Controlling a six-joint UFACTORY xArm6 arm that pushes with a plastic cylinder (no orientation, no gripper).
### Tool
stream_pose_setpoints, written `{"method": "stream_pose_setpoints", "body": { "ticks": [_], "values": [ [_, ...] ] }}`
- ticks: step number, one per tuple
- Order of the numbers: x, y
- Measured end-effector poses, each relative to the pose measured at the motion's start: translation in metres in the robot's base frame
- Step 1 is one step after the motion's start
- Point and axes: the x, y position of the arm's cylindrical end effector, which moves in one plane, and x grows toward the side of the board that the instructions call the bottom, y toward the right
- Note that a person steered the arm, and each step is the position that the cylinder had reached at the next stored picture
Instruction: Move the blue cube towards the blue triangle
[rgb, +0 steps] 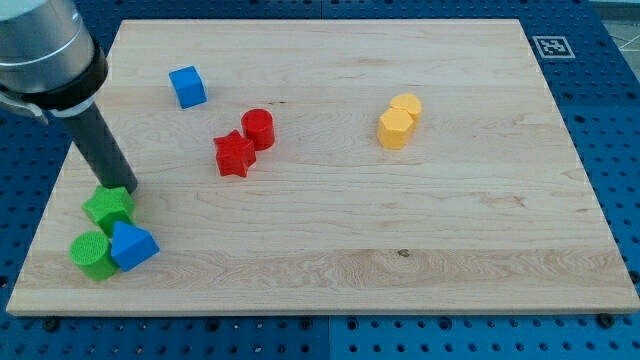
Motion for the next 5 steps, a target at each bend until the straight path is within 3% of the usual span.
{"method": "stream_pose_setpoints", "body": {
  "ticks": [2, 3, 5],
  "values": [
    [0.012, 0.000],
    [-0.006, 0.001],
    [-0.093, 0.017]
  ]
}}
